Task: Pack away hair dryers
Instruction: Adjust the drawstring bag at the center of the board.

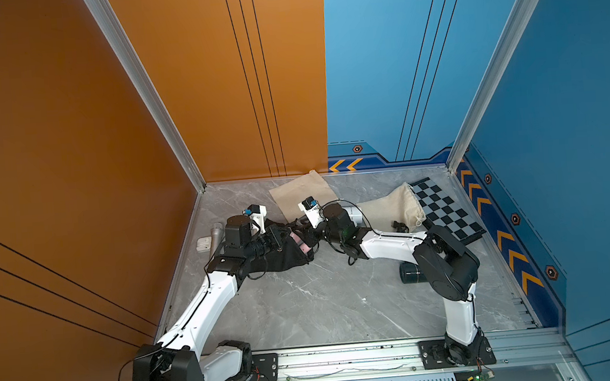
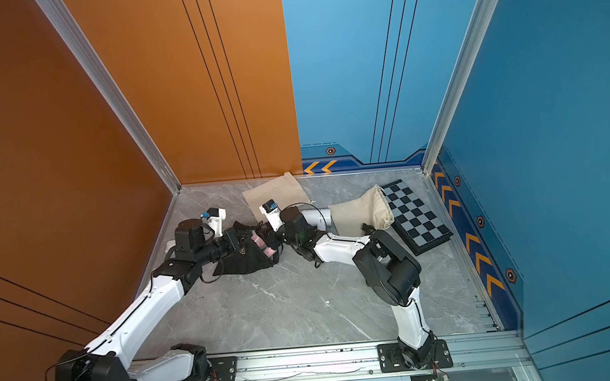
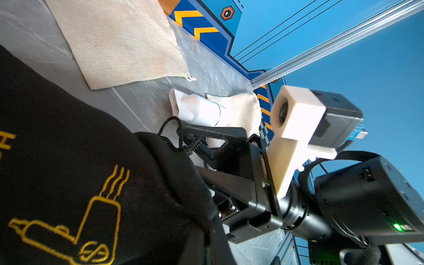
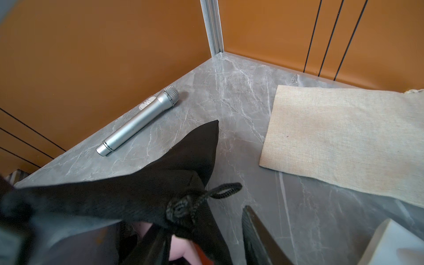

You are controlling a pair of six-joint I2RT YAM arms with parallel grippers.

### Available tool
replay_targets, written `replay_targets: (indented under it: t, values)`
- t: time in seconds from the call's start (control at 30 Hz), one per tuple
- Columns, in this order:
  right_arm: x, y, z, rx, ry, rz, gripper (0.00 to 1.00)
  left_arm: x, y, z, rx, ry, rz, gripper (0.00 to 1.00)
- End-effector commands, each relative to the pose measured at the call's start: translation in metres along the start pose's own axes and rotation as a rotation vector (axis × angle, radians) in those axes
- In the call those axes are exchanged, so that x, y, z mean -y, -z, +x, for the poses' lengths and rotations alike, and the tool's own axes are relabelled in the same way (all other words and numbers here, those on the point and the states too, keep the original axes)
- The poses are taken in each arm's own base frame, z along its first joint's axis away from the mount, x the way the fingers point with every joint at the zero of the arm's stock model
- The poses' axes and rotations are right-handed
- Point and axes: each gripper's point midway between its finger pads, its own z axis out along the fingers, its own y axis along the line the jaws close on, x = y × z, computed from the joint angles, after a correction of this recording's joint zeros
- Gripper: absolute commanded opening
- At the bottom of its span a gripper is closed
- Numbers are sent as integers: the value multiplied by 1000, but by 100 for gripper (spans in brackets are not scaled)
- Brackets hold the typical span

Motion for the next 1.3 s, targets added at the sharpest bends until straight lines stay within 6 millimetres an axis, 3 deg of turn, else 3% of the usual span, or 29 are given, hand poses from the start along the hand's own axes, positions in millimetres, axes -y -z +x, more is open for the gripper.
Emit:
replay_targets:
  t: [0.0,0.07,0.47,0.7,0.97,1.2,1.23,1.27]
  values:
    - [-1,-3,-14,39,14,-19,48,31,9,-14,27,-62,83,0]
    - [0,-4,-16,47,14,-18,46,32,9,-15,26,-62,84,0]
    - [-17,-4,-36,82,-10,-86,0,32,16,-14,34,-60,82,0]
    - [-23,36,-65,97,20,-23,0,28,33,-38,88,-55,45,0]
    - [-42,99,-111,-3,-1,129,0,0,45,-68,127,0,-71,0]
    - [-37,92,-103,-91,-158,161,0,-22,27,-66,85,31,-102,0]
    - [-34,91,-103,-91,-168,173,0,-22,28,-66,87,30,-105,2]
    - [-30,92,-103,-94,-181,190,0,-22,29,-67,91,24,-108,16]
